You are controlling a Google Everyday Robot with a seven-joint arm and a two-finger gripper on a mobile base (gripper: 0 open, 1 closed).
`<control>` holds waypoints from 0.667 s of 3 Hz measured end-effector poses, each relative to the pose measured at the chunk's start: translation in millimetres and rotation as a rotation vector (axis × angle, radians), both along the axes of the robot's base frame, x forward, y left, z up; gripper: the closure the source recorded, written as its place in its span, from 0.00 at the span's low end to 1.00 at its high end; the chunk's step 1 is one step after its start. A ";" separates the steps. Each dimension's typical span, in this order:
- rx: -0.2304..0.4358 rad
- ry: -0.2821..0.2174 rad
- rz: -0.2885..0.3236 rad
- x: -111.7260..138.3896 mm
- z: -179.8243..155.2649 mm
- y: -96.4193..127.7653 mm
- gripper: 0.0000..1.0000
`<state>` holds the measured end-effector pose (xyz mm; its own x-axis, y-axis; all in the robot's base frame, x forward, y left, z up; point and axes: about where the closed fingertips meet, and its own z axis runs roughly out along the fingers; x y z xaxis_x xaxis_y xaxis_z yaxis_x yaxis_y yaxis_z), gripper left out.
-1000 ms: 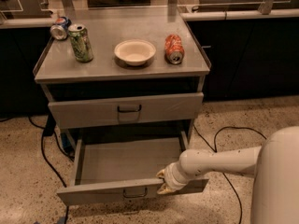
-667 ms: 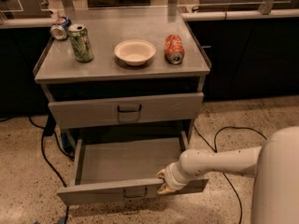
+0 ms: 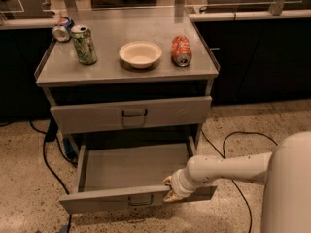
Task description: Close middle drawer
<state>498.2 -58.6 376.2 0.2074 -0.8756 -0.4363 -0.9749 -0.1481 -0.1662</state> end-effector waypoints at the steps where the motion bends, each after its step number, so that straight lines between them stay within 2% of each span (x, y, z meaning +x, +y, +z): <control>1: 0.000 0.000 0.000 0.0 0.0 0.0 0.29; 2: 0.000 0.000 0.000 -0.1 -0.1 0.0 0.05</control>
Offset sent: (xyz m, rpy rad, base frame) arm 0.0000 0.0000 0.0000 0.0000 0.0000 0.0000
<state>498.1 -58.6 376.2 0.2074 -0.8756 -0.4363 -0.9749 -0.1482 -0.1660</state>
